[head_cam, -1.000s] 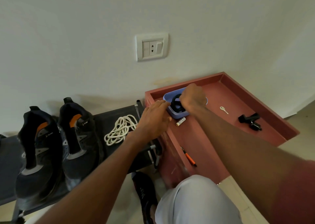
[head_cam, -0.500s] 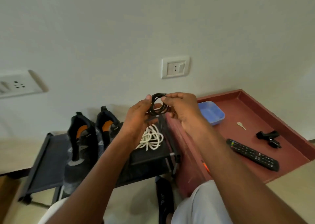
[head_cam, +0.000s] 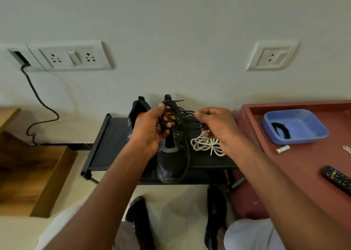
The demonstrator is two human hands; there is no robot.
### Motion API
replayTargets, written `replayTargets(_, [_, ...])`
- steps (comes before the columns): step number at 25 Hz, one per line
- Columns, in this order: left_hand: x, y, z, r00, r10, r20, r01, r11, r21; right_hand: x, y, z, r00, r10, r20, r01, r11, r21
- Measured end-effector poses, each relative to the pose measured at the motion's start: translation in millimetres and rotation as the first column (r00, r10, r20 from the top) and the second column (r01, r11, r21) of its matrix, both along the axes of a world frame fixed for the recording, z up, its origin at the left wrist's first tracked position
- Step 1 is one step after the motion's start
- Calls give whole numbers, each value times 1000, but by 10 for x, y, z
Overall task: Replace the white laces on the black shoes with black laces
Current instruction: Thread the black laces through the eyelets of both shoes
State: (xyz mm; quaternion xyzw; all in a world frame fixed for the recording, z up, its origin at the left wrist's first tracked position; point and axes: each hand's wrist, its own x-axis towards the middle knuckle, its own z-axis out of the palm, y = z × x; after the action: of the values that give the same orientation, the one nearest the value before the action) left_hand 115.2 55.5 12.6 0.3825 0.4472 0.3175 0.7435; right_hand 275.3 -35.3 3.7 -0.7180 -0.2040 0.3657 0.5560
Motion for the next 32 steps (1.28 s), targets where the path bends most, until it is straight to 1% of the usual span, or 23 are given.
replayTargets(2, [3, 91, -27, 985, 70, -155, -45, 987, 157, 68, 4, -16, 986, -119, 120, 128, 989, -71])
replayTargets(3, [4, 132, -42, 955, 97, -282, -12, 957, 290, 101, -3, -31, 957, -154, 244, 190, 973, -128])
replayTargets(4, [-8, 167, -56, 907, 120, -404, 71, 901, 427, 112, -4, -50, 904, -125, 409, 217, 958, -186])
replayTargets(5, [-26, 185, -55, 864, 115, -489, 187, 830, 526, 74, 0, -52, 831, -40, 554, 200, 952, -231])
replayTargets(6, [-37, 184, -47, 834, 82, -546, 301, 761, 575, 9, 27, -55, 765, 50, 642, 142, 959, -245])
replayTargets(7, [-50, 173, -36, 820, 31, -572, 384, 712, 588, -65, 65, -61, 749, 112, 654, 43, 975, -216])
replayTargets(8, [-60, 163, -33, 818, -16, -576, 428, 686, 589, -149, 108, -40, 782, 160, 602, -80, 984, -158])
replayTargets(10, [-93, 134, 2, 845, -66, -531, 430, 674, 601, -289, 178, 45, 879, 287, 380, -302, 953, -22])
replayTargets(12, [-144, 112, 35, 898, -76, -434, 339, 748, 570, -387, 209, 95, 914, 390, 111, -399, 914, 71])
replayTargets(13, [-172, 117, 63, 918, -73, -389, 290, 794, 534, -414, 219, 115, 905, 423, 37, -425, 901, 83])
replayTargets(15, [-247, 141, 137, 927, -81, -367, 269, 825, 497, -489, 223, 125, 862, 507, -16, -504, 860, 77])
replayTargets(17, [-339, 159, 206, 912, -39, -408, 282, 782, 556, -596, 238, 108, 824, 562, -71, -556, 826, 97])
replayTargets(19, [-450, 173, 280, 917, 75, -391, 203, 758, 620, -659, 270, 77, 869, 487, -85, -481, 873, 84])
replayTargets(20, [-516, 202, 316, 933, 125, -337, 110, 792, 601, -668, 283, 64, 915, 403, -23, -401, 915, 48])
replayTargets(21, [-580, 240, 351, 952, 161, -258, 0, 848, 530, -653, 296, 51, 944, 311, 111, -312, 950, -8])
replayTargets(22, [-651, 291, 379, 966, 196, -168, -108, 898, 427, -633, 312, 36, 923, 237, 303, -225, 971, -76])
replayTargets(24, [-748, 408, 398, 967, 254, -27, -238, 935, 264, -555, 309, 29, 771, 145, 620, -55, 985, -163])
replayTargets(26, [-801, 456, 357, 963, 270, 8, -265, 940, 217, -464, 270, 19, 625, 93, 775, 108, 973, -203])
replayTargets(28, [-827, 445, 279, 960, 279, 7, -276, 945, 175, -363, 248, 10, 504, 93, 859, 216, 949, -229])
replayTargets(29, [-846, 446, 240, 961, 277, 2, -274, 949, 156, -349, 257, 19, 476, 104, 873, 207, 952, -226])
replayTargets(30, [-861, 472, 210, 962, 272, -3, -269, 953, 141, -402, 284, 49, 495, 125, 860, 134, 967, -217])
replayTargets(31, [-865, 500, 195, 966, 259, 10, -258, 959, 120, -496, 330, 66, 574, 145, 806, -8, 985, -172])
replayTargets(32, [-861, 519, 187, 970, 239, 47, -243, 966, 91, -665, 371, 97, 684, 214, 697, -192, 975, -111])
